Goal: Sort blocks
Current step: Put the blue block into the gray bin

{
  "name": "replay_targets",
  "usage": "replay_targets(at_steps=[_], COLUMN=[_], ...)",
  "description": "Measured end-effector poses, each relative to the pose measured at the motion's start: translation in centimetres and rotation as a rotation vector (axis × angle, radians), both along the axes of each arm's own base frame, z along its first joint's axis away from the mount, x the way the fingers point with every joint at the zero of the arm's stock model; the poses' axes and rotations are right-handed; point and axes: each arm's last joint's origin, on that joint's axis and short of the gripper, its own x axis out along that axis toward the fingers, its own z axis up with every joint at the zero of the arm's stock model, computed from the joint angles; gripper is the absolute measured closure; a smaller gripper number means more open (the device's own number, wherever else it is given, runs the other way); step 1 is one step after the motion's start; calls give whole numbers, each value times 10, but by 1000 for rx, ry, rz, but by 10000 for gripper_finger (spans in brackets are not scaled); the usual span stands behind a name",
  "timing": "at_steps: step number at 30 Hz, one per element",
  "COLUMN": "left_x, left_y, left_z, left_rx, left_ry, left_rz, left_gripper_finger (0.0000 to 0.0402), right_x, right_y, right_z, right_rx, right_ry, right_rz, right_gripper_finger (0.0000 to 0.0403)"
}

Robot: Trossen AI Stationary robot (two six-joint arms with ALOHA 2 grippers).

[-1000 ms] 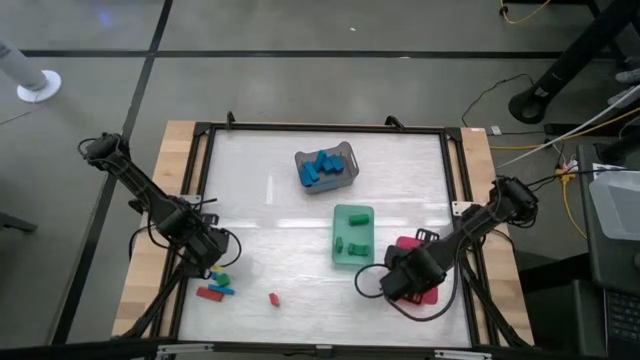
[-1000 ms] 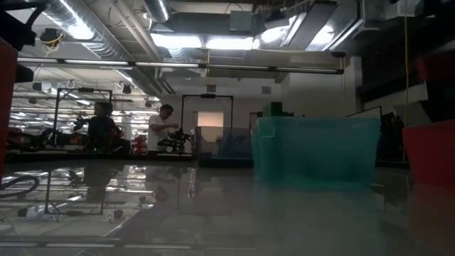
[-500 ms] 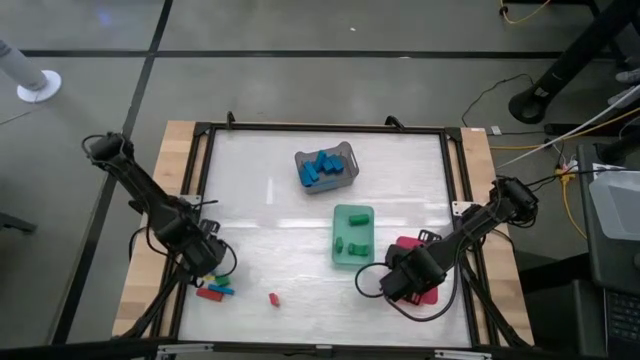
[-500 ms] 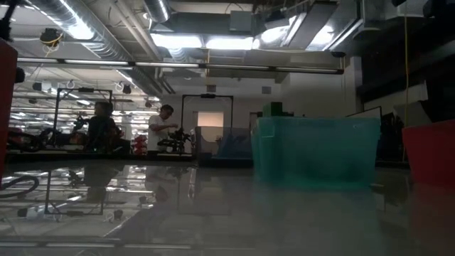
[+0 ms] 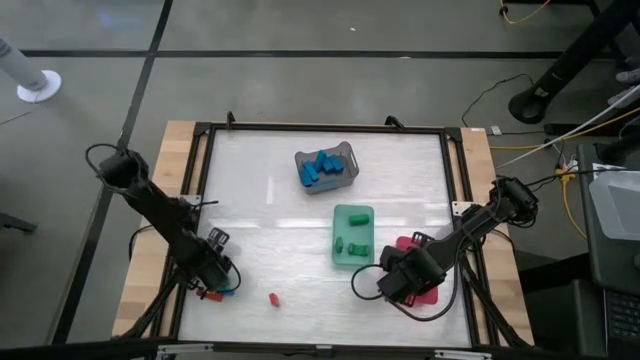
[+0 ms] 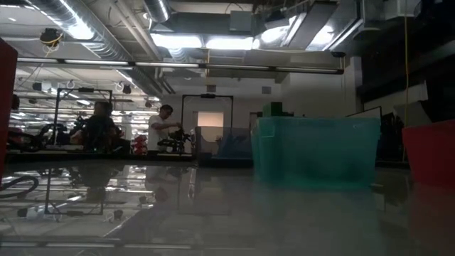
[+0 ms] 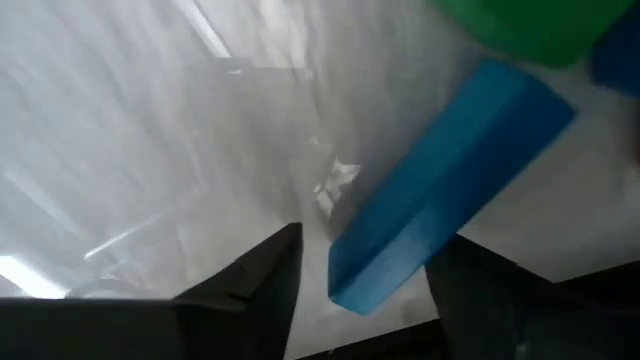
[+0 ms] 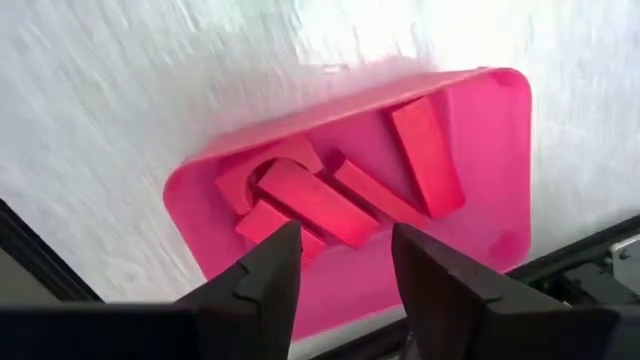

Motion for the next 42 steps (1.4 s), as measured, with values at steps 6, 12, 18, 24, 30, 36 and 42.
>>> replay_targets(at_steps=[6,12,18,24,30,36,42], left_x=[0,-1,-2,-2,7,42,85], left_y=[-1,1,2,6,13,21,44], left_z=[-3,3,18,48,80,109,131], left_rx=[6,-8,-51,-94,-100,-43,61], left_ry=[21,-3,-49,-170,-478,-975,-1240], left_rz=[-5,90,143,206,244,172,131], left_gripper_finger=[299,362,362,361,358,359,355], right_x=[2,4,7,10,15,23,29], right_y=[1,2,2,3,4,7,10], right_z=[0,0,0,0,0,2,3], right_rx=[12,-2,-38,-35,-55,-94,-77], right_ry=[-19,-58,-118,-146,-229,-355,-436], right_rz=[0,3,6,6,4,10,1], right_gripper_finger=[242,242,242,242,242,242,242])
